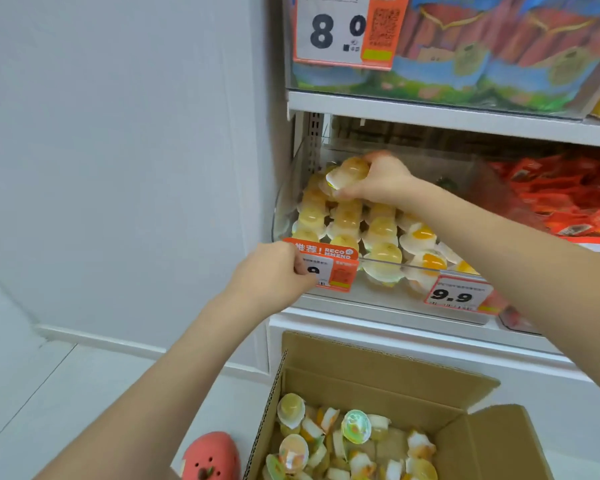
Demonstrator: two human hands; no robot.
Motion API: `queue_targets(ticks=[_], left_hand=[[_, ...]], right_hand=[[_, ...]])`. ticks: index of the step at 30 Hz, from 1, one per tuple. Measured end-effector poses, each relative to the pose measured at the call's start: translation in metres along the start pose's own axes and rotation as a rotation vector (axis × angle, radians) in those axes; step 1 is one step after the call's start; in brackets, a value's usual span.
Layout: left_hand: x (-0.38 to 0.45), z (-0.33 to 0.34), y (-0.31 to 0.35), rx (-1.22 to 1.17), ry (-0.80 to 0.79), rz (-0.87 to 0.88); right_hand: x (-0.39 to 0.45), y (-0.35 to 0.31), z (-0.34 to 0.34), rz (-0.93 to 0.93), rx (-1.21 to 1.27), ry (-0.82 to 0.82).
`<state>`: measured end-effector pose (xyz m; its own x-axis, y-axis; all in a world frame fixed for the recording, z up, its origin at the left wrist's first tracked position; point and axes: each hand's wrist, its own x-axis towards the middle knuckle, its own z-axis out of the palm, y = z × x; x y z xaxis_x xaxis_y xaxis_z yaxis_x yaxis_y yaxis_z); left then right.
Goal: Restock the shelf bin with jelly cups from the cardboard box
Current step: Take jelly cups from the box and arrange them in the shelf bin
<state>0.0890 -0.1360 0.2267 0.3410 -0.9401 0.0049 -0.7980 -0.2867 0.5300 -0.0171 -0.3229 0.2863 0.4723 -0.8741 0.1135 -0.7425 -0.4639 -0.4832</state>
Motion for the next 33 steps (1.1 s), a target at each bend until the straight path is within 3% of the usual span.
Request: queue_targets(ticks=[4,10,21,24,29,33], left_hand=[[0.004,0.0,-0.008,-0.041,-0.001,0.035],[0.004,0.005,-0.015,-0.022,-0.046,0.068],[0.004,0.008,-0.015,0.0,0.005,0.075],[-0.001,0.006,-0.013,0.07,0.019,0.086],[-0.014,0.016,-0.005,0.169,0.018,0.151],[-0.03,0.052,0.001,0.21,-0.041,0.246]], right_hand=[[0.017,-0.001,0.015,-0.028,-0.151,-0.094],[0.023,0.003,0.034,-0.054,-0.142,-0.1],[0.017,0.015,0.055,-0.042,-0.053,0.007],[-0.004,0.014,0.041,-0.066,0.081,0.108],[-0.109,0.032,0.016,-0.309,0.276,0.429],[-0.194,0.073,0.03,-0.37,0.288,0.454]])
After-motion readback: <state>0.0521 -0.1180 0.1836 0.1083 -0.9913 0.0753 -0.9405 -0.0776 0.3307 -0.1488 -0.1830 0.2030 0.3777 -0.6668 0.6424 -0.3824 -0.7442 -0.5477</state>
